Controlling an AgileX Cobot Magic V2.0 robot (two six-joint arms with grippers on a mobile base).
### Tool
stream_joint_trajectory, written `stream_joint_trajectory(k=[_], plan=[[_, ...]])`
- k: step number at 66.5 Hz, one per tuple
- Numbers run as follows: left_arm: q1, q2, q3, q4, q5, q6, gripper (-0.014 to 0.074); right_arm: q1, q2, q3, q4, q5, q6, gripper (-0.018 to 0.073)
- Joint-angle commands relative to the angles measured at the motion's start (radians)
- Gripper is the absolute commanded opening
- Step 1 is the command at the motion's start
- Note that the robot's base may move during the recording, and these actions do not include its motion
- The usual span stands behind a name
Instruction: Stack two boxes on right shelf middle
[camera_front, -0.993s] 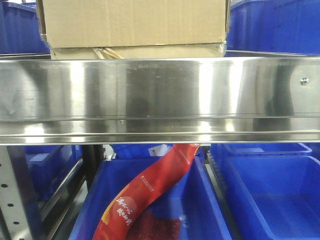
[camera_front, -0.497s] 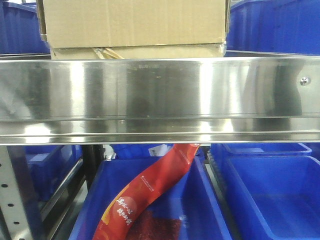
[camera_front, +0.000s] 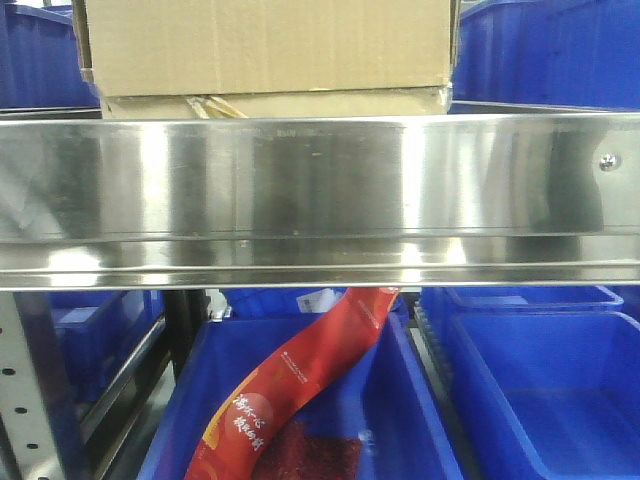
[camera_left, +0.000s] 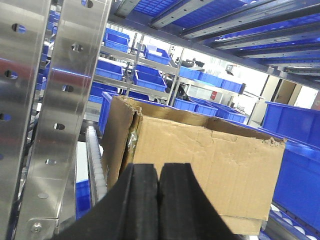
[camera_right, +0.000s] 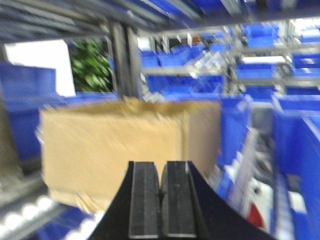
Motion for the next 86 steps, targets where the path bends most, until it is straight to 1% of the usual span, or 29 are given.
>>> stream_joint_trajectory(k=[1,4,5,7,10,13,17,20,30,37,44,50,61,68,73,81,86], plan=[[0.005,-0.007,0.002,0.005,-0.016,-0.005,-0.0111,-0.023,-0.047,0.033,0.104,0.029,-0.200,-0.0165],[0.005,-0.007,0.002,0.005,-0.016,-0.005,-0.0111,-0.049,-0.080,0.058,0.155,0.027,-0.295,-0.0165],[0.005,-0.007,0.002,0.005,-0.016,-0.005,-0.0111,-0.072,-0.095,0.077,0.188,0.019,-0.347,-0.0165],[0.005,-0.007,0.002,0.005,-0.016,-0.005,-0.0111,-0.118,-0.134,0.113,0.233,-0.007,-0.416,-0.0165],[0.005,-0.007,0.002,0.005,-0.016,-0.005,-0.0111,-0.164,-0.163,0.147,0.282,-0.038,-0.461,-0.0165],[0.005,-0.007,0.002,0.005,-0.016,-0.005,-0.0111,-0.220,-0.193,0.189,0.361,-0.067,-0.486,-0.0165],[0.005,-0.007,0.002,0.005,-0.016,-0.005,-0.0111,-0.298,-0.229,0.256,0.421,-0.104,-0.488,-0.0165],[0.005,-0.007,0.002,0.005,-0.016,-0.005,-0.0111,-0.348,-0.247,0.306,0.432,-0.133,-0.488,-0.0165],[0.005,-0.007,0.002,0.005,-0.016,-0.005,-0.0111,-0.432,-0.285,0.467,0.432,-0.272,-0.488,-0.0165],[0.005,-0.007,0.002,0.005,-0.016,-0.005,-0.0111,-0.458,-0.313,0.553,0.432,-0.312,-0.488,-0.0165],[0.005,-0.007,0.002,0.005,-0.016,-0.005,-0.0111,-0.463,-0.342,0.614,0.453,-0.335,-0.488,-0.0165],[0.005,-0.007,0.002,0.005,-0.016,-0.005,-0.0111,-0.463,-0.374,0.627,0.471,-0.352,-0.488,-0.0165],[0.005,-0.007,0.002,0.005,-0.016,-0.005,-0.0111,-0.463,-0.465,0.627,0.471,-0.261,-0.488,-0.0165],[0.005,-0.008,0.002,0.005,-0.014,-0.005,-0.0111,-0.464,-0.465,0.627,0.471,-0.242,-0.488,-0.0165],[0.005,-0.008,0.002,0.005,-0.014,-0.005,-0.0111,-0.465,-0.465,0.627,0.471,-0.203,-0.488,-0.0165],[0.005,-0.008,0.002,0.005,-0.014,-0.005,-0.0111,-0.465,-0.465,0.627,0.471,-0.203,-0.488,-0.0165],[0.005,-0.008,0.002,0.005,-0.014,-0.005,-0.0111,-0.465,-0.465,0.627,0.471,-0.167,-0.488,-0.0165]])
